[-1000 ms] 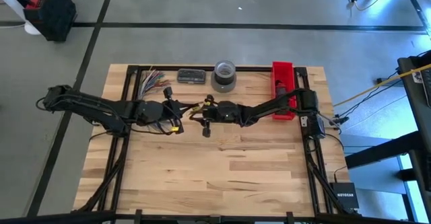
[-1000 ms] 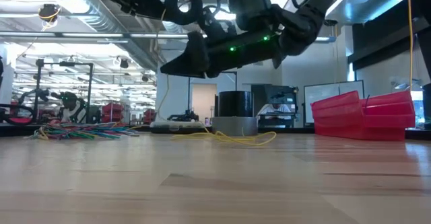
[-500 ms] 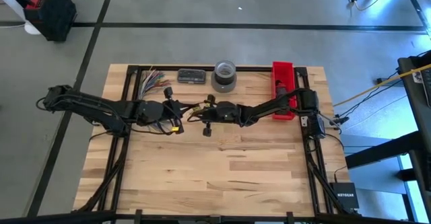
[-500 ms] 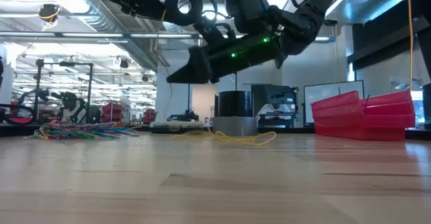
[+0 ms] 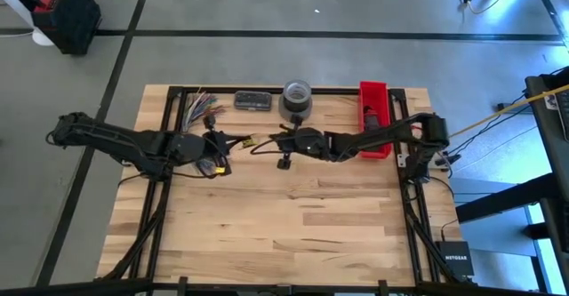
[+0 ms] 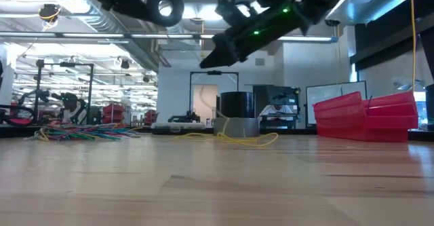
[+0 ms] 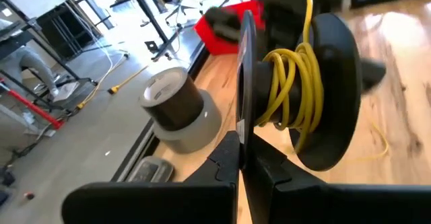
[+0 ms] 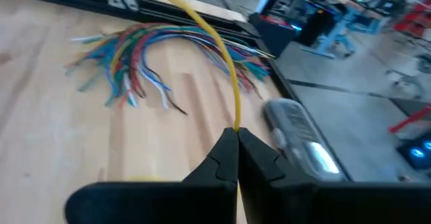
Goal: Coil cords
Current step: Coil the yellow wire onto the spool
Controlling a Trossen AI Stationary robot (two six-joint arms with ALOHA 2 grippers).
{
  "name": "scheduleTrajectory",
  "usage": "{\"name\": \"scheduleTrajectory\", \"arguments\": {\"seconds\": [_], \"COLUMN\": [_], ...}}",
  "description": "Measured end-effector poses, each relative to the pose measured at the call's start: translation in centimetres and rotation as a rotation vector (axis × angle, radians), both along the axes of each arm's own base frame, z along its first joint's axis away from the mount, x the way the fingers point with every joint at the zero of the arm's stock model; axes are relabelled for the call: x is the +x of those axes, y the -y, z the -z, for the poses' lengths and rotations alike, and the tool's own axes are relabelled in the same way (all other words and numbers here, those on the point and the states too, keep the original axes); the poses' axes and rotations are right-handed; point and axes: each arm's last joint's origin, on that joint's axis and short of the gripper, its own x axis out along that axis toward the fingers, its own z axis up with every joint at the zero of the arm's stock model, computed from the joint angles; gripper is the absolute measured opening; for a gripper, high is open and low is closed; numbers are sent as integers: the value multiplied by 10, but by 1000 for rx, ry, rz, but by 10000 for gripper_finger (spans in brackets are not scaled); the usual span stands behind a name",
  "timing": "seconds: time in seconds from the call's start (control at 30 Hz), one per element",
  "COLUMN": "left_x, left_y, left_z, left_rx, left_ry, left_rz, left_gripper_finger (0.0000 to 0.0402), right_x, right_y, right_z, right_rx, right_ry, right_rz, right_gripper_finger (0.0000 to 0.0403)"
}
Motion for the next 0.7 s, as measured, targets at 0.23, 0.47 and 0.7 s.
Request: {"name": "scheduleTrajectory", "arguments": {"seconds": [0.23, 0.47, 0.7], "left_x": [4, 17, 31], "left_y": [-1, -7, -18], "left_z": [9, 23, 31], "left_rx": [61, 151, 175], "left_ry": [-89, -178, -184], "left_rz": [-27, -141, -216], "left_gripper_finger": [0, 0, 0], "right_x": [-23, -29, -26], "right_y": [0, -8, -16], "right_z": [-21, -37, -44], "right_rx": [16, 103, 197], "right_ry": [68, 144, 236], "right_rz": [49, 18, -114], "right_gripper_finger": [2, 1, 1]}}
